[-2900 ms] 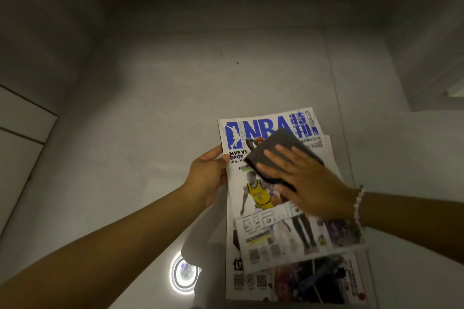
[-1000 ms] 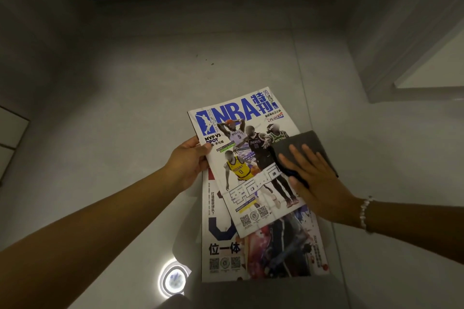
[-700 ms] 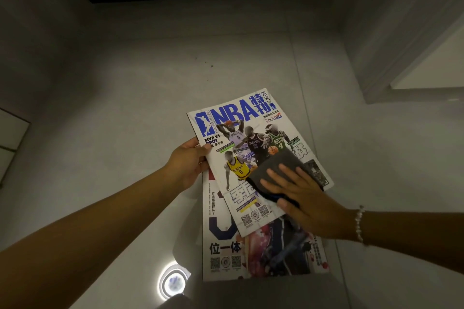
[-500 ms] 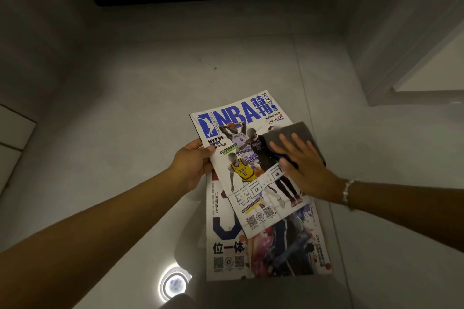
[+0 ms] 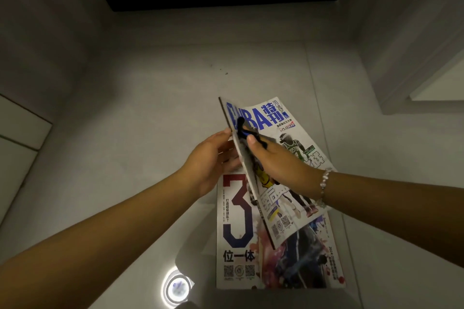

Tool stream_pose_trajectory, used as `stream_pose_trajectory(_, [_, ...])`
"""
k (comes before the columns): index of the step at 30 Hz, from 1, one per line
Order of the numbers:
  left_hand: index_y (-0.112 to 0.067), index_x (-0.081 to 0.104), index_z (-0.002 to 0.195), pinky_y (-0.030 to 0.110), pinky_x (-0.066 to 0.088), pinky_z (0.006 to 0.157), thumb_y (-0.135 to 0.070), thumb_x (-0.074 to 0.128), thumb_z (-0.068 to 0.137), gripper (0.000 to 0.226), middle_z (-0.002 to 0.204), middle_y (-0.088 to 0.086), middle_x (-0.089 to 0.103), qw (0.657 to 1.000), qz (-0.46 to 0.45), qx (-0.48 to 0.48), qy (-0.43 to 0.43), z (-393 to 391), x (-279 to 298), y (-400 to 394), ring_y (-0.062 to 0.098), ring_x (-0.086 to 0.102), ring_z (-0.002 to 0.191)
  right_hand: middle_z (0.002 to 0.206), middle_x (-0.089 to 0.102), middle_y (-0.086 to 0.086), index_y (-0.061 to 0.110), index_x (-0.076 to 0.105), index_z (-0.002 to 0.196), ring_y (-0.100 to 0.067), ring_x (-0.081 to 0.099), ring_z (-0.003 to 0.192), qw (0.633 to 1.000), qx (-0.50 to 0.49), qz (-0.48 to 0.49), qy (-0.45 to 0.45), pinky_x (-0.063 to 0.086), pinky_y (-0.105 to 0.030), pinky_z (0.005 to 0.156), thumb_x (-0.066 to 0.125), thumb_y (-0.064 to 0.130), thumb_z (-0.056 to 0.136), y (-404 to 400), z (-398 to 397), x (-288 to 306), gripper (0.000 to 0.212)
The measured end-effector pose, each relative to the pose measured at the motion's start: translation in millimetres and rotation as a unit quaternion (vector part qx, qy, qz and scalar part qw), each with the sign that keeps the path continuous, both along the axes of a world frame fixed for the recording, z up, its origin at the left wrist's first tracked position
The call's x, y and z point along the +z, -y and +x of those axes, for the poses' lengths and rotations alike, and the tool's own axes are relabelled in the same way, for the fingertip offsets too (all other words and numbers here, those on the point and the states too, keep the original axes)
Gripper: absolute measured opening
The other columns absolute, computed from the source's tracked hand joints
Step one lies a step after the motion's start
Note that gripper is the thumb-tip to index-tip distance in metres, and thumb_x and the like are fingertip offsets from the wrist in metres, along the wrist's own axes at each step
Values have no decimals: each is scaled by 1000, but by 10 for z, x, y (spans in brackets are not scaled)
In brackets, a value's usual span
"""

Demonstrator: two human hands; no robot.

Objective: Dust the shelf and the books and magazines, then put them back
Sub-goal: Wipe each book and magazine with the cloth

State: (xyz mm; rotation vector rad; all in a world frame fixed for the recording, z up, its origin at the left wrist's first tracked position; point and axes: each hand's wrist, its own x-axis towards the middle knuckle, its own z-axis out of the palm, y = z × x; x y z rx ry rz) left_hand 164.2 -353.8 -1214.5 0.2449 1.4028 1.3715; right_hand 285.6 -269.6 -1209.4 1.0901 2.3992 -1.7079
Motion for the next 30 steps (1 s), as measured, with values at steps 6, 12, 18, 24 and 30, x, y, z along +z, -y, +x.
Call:
stream_pose_trajectory(6, [-20, 66, 107, 30, 55, 86, -34, 38, 101, 31, 91, -3, 72, 999, 20, -22, 18, 33, 118, -27, 13, 64, 97, 97, 63, -1, 18, 48, 135, -15, 59, 91, 989, 23, 138, -36, 46, -19, 76, 45, 37, 97, -126, 16, 130, 43])
stream_pose_trajectory(12, [-19, 61, 123, 33, 54, 92, -29, 39, 101, 33, 122, 6, 60, 998, 38, -53, -14, 59, 165, -75, 22, 56, 117, 90, 64, 1, 18, 59, 117, -13, 62, 85, 992, -3, 116, -50, 47, -15, 73, 48, 16, 97, -293, 65, 219, 23])
stream_pose_trajectory(18, [-18, 52, 125, 31, 49, 90, -26, 48, 98, 28, 118, 2, 58, 994, -1, 27, -103, 4, 67, -104, 18, 53, 115, 83, 73, -9, 17, 68, 98, -21, 71, 73, 993, -76, -20, -84, 58, -31, 71, 55, 13, 93, -451, 154, 411, 15])
stream_pose_trajectory(24, [-25, 38, 132, 46, 37, 108, -53, 40, 93, 48, 135, 10, 49, 999, -39, 7, 31, -122, -64, -15, 27, 47, 127, 73, 71, -10, 2, 66, 87, -19, 68, 62, 946, -179, -216, -165, 57, -26, 60, 51, 5, 91, -634, 228, 614, 16])
stream_pose_trajectory(30, [-18, 58, 121, 38, 50, 88, -42, 52, 90, 39, 117, 6, 66, 998, -57, -19, -13, -203, -213, 67, 24, 61, 108, 61, 69, -7, 3, 63, 82, -15, 65, 51, 930, -253, -226, -143, 55, -22, 51, 50, 10, 92, -865, 383, 555, 19])
